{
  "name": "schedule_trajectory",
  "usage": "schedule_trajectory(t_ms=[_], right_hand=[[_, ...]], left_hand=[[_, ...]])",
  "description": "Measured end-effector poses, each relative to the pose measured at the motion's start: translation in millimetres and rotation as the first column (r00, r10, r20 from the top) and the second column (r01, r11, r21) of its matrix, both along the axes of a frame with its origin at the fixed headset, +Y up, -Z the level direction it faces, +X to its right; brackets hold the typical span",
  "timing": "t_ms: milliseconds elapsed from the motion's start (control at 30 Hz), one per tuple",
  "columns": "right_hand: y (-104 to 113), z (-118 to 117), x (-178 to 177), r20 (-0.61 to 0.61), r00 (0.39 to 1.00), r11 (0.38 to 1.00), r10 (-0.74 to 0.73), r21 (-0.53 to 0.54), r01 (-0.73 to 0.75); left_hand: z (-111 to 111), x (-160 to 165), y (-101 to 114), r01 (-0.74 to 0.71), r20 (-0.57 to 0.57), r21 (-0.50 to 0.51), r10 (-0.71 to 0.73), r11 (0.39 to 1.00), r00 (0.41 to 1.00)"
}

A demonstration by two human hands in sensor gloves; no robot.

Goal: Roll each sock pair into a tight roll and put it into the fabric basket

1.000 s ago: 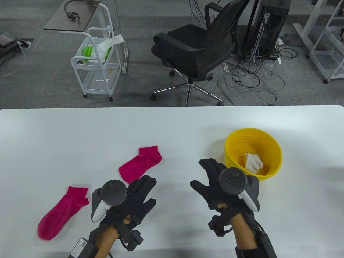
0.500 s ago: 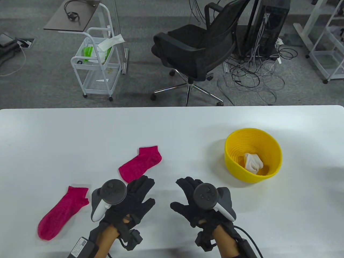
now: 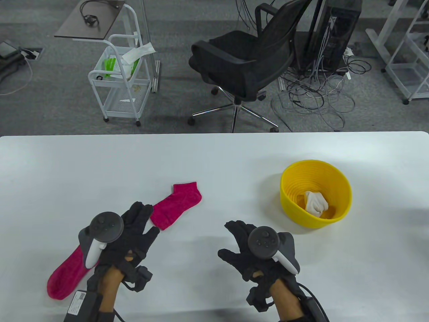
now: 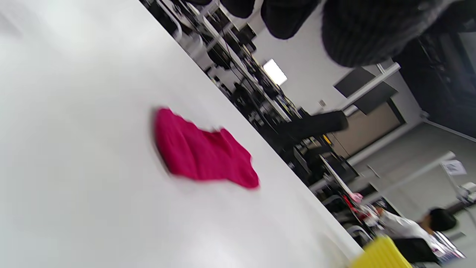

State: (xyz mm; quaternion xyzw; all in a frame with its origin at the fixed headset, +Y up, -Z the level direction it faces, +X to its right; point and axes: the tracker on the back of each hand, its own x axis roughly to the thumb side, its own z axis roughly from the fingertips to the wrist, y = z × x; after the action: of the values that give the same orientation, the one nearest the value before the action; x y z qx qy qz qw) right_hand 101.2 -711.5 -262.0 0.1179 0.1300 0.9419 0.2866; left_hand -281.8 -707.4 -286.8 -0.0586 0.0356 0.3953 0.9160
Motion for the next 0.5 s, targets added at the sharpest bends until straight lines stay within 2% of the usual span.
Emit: schedule_trajectory(t_ms=[100,300,433,500], right_hand=[[0.1,0.0,-0.3,-0.001,1.0,1.0,0.0,-0.011,0.0],[-1.7,-0.2,-1.8,-0.008,1.0,0.999,0.006,-0.036,-0.006],[-1.9,0.0,-2.6,-0.013,1.0,0.999,0.011,-0.043,-0.011],[-2.3,-0.1,-2.9,-0.016,1.0,0.999,0.012,-0.045,-0.012]], left_hand=[[-2.8,-24.0,-2.1,0.024,-0.09,-0.015,-0.025,1.0,0.996],[-4.5,-70.8,-22.2,0.033,-0.265,-0.12,-0.064,0.992,0.962],[-4.4,-82.2,-30.0,0.156,-0.323,-0.197,-0.215,0.968,0.922],[-5.2,-84.1,-35.9,0.245,-0.334,-0.262,-0.326,0.933,0.884]])
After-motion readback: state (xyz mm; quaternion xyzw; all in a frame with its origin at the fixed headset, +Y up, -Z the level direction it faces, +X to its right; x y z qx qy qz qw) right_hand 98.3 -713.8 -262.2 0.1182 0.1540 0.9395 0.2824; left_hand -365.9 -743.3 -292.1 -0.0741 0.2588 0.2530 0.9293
